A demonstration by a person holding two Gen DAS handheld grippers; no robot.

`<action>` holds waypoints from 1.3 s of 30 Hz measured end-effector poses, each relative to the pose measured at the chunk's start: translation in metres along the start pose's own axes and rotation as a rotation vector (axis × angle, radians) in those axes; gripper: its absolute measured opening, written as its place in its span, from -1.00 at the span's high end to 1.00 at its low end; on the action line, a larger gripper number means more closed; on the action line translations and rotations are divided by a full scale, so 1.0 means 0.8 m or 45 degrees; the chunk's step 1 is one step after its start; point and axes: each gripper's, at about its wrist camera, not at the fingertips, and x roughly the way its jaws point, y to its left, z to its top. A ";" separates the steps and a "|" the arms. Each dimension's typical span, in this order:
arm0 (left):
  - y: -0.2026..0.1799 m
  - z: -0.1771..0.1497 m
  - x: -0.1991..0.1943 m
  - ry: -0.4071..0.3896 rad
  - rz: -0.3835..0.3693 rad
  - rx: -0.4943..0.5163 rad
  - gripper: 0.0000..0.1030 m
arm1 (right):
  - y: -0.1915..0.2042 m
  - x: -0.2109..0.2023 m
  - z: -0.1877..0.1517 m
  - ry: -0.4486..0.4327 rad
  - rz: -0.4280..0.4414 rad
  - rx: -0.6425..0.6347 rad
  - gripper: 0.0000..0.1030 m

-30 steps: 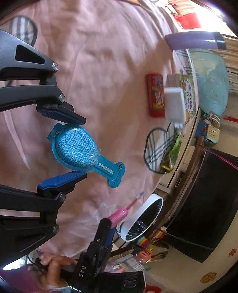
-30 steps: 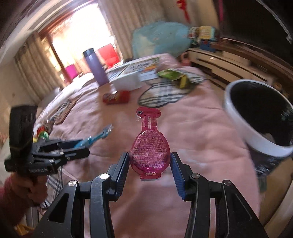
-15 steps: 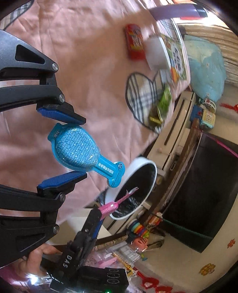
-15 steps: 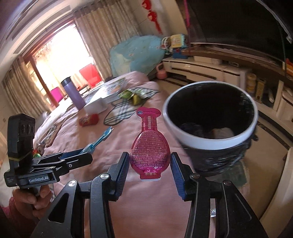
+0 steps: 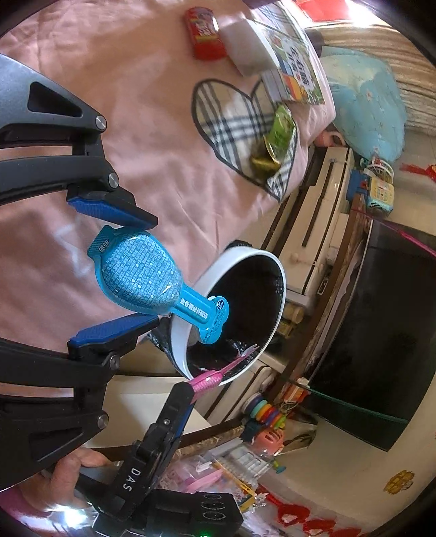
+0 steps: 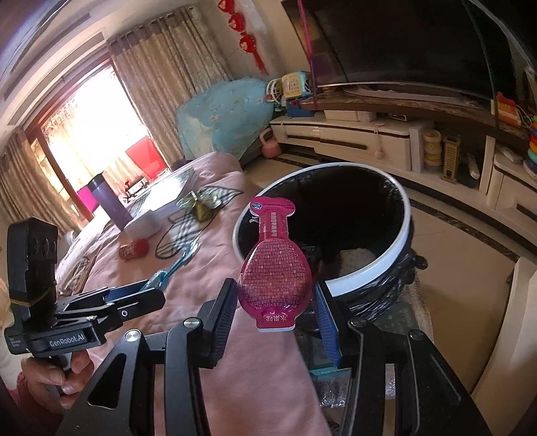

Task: Collect trash
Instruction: 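Carry both hairbrushes over the bin and open both tools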

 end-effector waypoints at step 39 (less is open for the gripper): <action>-0.040 0.098 0.119 0.048 0.058 0.088 0.01 | -0.077 0.049 0.076 0.060 -0.102 0.020 0.09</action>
